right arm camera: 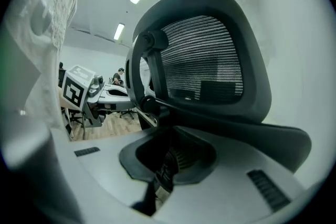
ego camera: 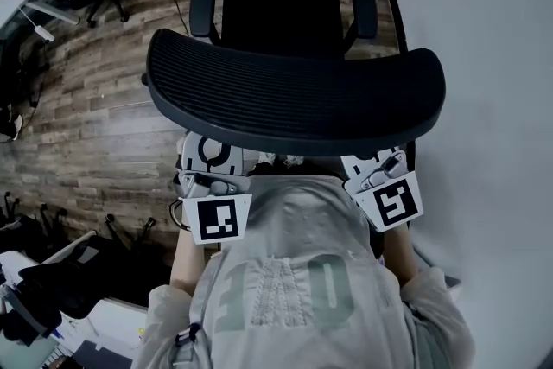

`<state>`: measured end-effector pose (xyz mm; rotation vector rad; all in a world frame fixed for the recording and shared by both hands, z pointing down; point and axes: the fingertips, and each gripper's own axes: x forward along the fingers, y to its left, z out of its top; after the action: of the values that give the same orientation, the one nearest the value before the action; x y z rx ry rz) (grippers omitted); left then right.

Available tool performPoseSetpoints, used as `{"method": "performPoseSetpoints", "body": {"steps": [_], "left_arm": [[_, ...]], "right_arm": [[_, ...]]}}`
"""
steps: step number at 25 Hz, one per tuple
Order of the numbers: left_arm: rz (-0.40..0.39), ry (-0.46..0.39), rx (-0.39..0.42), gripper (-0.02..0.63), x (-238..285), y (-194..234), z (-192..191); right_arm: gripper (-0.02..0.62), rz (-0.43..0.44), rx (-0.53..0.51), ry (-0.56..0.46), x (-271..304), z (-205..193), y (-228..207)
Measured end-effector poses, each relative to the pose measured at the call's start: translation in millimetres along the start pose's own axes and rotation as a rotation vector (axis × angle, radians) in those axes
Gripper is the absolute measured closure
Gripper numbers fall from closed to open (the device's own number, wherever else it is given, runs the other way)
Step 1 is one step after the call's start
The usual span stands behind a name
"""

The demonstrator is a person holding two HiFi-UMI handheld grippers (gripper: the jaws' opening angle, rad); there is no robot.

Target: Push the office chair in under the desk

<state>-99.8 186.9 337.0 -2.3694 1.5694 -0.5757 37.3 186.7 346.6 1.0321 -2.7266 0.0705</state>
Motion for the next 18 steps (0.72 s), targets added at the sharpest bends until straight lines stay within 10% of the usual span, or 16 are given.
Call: {"method": "performPoseSetpoints", "body": {"steps": [5,9,18], "left_arm": [[-0.066,0.034,0.051,0.551,-4,9,9],[-0.225,0.19,0.29,0.428,-5,-9,-5],[-0.278,0.286,0.552,0.43,1,23,15]], "right_arm": [[0.541,0.052,-0.023,0.032,-12,18,-4],[0.394,0.153,-0.281,0.181,-20,9,6],[0.393,0.095,-0.542,0.311,-38,37,-31]]}}
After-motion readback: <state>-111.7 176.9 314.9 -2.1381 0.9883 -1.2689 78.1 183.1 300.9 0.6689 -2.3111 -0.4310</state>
